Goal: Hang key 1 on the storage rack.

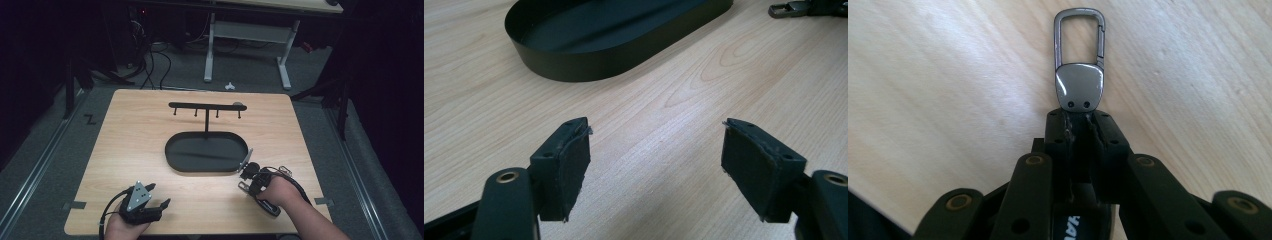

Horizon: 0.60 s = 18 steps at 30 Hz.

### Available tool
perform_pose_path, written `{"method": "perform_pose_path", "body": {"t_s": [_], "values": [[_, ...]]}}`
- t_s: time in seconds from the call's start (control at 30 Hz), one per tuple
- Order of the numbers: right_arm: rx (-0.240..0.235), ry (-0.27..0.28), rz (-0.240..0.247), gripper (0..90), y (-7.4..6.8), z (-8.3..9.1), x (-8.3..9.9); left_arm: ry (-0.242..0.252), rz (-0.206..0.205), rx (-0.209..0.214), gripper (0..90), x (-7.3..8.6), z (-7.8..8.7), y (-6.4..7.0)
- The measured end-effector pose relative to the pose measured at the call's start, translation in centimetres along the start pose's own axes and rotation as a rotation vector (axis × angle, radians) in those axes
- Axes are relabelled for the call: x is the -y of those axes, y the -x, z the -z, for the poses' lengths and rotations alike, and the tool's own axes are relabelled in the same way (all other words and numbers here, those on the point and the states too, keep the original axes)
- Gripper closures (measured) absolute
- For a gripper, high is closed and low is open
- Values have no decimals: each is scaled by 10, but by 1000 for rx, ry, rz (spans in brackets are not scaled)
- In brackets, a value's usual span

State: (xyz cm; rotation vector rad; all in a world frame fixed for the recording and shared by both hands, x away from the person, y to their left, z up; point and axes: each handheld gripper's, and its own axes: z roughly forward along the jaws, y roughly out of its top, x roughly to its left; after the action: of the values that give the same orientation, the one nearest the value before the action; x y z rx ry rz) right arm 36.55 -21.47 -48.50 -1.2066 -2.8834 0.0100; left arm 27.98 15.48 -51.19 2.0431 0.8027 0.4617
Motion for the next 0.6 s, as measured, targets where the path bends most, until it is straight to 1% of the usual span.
{"method": "perform_pose_path", "body": {"t_s": [0.1, 0.2, 0.3, 0.4, 0.43, 0.5, 0.53, 0.57, 0.6], "values": [[3, 27, 8, 802, 0, 12, 1, 7, -1, 2, 281, 0, 1, 1], [2, 49, -9, 803, 1, 22, 5, 5, -13, 5, 280, 0, 0, 0], [8, 61, -11, 803, 3, 28, 9, 8, -17, 8, 280, 0, 0, 0], [6, 75, -31, 804, 5, 35, 13, 14, -17, 14, 278, 0, 0, 0], [7, 80, -27, 804, 5, 36, 13, 16, -14, 18, 278, 0, 1, 0], [10, 90, -41, 804, 6, 40, 15, 22, -11, 17, 277, 0, 1, 0], [10, 95, -40, 804, 7, 42, 15, 24, -9, 17, 277, 0, 1, 0], [7, 102, -52, 804, 7, 45, 16, 26, -10, 18, 277, 0, 1, 0], [6, 110, -52, 804, 7, 47, 16, 27, -9, 18, 276, 0, 2, 0]]}}
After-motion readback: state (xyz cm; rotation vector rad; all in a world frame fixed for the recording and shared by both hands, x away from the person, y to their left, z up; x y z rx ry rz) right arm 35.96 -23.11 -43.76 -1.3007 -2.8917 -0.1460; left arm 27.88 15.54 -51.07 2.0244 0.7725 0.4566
